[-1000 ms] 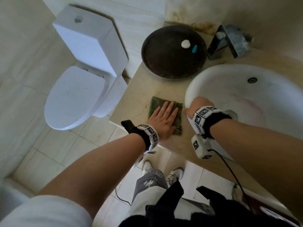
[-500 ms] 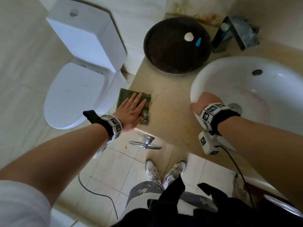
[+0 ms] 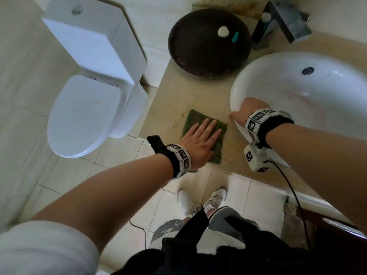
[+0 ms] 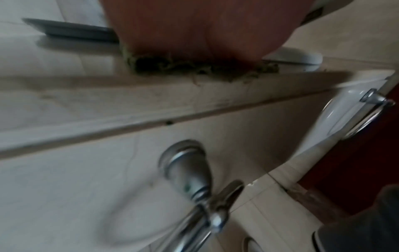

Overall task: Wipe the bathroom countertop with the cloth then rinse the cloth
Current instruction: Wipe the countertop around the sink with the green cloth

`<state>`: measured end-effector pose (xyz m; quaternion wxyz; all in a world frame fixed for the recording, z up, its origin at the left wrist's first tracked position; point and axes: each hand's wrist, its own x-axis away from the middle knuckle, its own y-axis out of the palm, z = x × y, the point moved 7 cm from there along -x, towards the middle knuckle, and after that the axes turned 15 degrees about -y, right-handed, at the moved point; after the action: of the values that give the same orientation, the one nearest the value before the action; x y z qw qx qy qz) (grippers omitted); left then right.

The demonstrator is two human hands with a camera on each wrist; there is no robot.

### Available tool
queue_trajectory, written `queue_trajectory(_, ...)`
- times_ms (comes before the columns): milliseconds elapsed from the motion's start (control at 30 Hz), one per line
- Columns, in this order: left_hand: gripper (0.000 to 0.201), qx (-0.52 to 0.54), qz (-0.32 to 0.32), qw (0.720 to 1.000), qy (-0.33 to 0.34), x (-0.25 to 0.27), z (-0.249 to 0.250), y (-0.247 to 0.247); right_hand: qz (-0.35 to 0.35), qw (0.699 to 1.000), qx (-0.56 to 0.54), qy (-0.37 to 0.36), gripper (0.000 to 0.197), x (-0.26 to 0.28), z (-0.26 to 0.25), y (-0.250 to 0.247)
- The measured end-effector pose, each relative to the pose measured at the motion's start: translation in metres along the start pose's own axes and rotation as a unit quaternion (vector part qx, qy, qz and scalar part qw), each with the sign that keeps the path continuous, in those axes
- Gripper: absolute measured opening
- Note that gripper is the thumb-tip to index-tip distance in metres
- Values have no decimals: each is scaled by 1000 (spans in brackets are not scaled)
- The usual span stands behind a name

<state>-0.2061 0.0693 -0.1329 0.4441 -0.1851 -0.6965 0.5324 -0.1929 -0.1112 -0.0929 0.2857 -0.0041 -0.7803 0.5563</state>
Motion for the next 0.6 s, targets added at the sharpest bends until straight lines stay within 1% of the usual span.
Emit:
queue_trajectory(100,71,-14,6,1000,12,3,-22,3,4,1000,-4,4,35,0,1,2)
queue_trajectory(233,70,-15,-11,999,-27,7,-75,6,8,1000,-13,10,32,0,4,2)
queue_trajectory(300,71,-16,-19,999,-38,9,-89,6,7,1000,-18,13,32,0,4,3)
queue_trajectory(467,72,-10,-27,998,-53,7,-81,8,8,999,-20,24,31,1,5,4)
queue_trajectory(600,72,1,-7,999,-39,-1,-50,0,3,999,-17,35,30,1,4,2)
